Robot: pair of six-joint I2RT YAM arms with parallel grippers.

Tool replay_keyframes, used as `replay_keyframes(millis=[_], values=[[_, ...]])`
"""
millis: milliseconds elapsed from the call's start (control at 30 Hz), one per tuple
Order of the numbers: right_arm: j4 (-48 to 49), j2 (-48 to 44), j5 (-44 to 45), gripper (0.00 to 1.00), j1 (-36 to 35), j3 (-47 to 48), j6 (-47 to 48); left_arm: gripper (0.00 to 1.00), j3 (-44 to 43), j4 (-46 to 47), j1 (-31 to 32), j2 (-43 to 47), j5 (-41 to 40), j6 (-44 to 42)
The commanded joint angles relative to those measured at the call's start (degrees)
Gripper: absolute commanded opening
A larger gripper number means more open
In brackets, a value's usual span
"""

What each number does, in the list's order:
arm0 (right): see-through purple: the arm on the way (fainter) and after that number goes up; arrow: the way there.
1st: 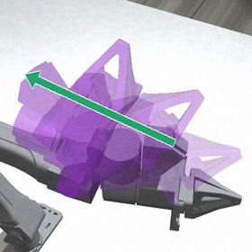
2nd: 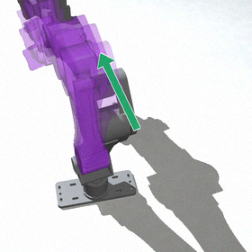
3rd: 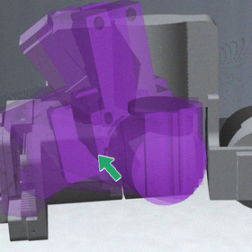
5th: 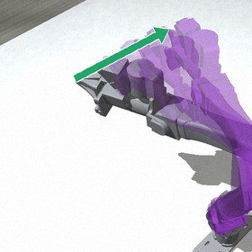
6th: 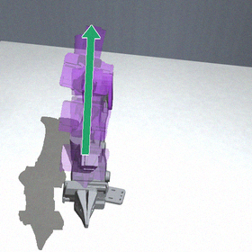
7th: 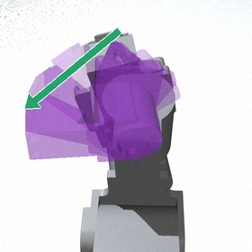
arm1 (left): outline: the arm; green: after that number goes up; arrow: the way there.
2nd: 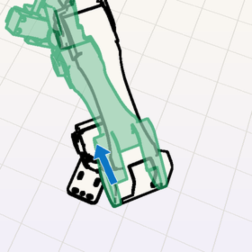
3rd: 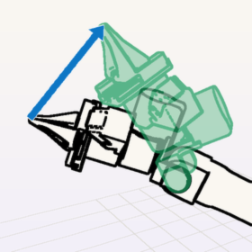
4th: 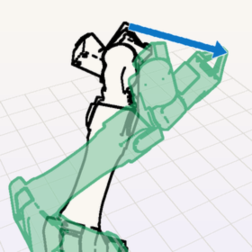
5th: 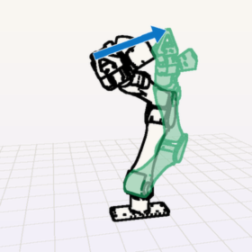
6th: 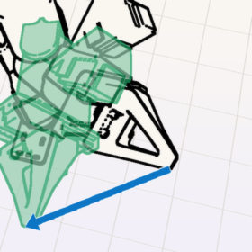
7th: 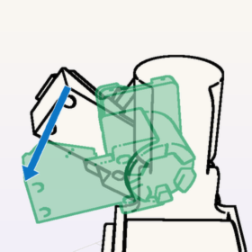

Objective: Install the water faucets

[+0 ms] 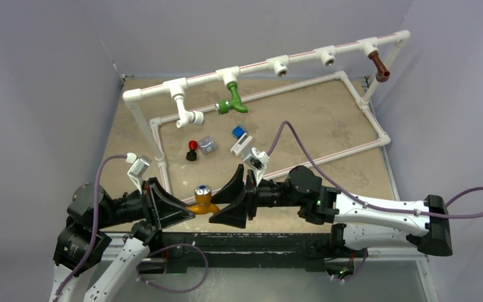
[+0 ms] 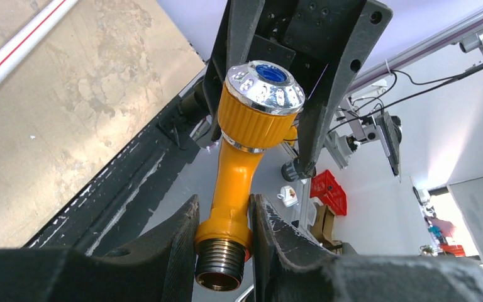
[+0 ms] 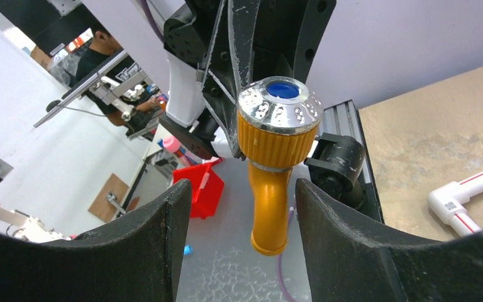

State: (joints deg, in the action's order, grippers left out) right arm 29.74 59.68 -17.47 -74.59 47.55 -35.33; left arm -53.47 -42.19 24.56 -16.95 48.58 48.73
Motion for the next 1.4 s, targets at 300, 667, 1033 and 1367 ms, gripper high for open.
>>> replay_keyframes(millis=[300,667,1033,1367], values=[[3.9,1.7,2.5,0.58,0.2,1.5,-1.7,0.00,0.0,4.9,0.3,1.4,-3.1,2.7],[5.0,1.4,3.6,0.45,0.1,0.7,-2.0,0.00,1.0,5.0,0.3,1.7,-2.6,2.8],[5.5,1.8,4.8,0.00,0.1,0.2,-1.2,0.00,1.8,4.8,0.4,1.9,-2.6,3.3],[0.9,-0.9,9.2,0.00,0.1,0.6,1.8,0.47,-0.2,2.0,0.3,-0.2,-4.9,1.3]])
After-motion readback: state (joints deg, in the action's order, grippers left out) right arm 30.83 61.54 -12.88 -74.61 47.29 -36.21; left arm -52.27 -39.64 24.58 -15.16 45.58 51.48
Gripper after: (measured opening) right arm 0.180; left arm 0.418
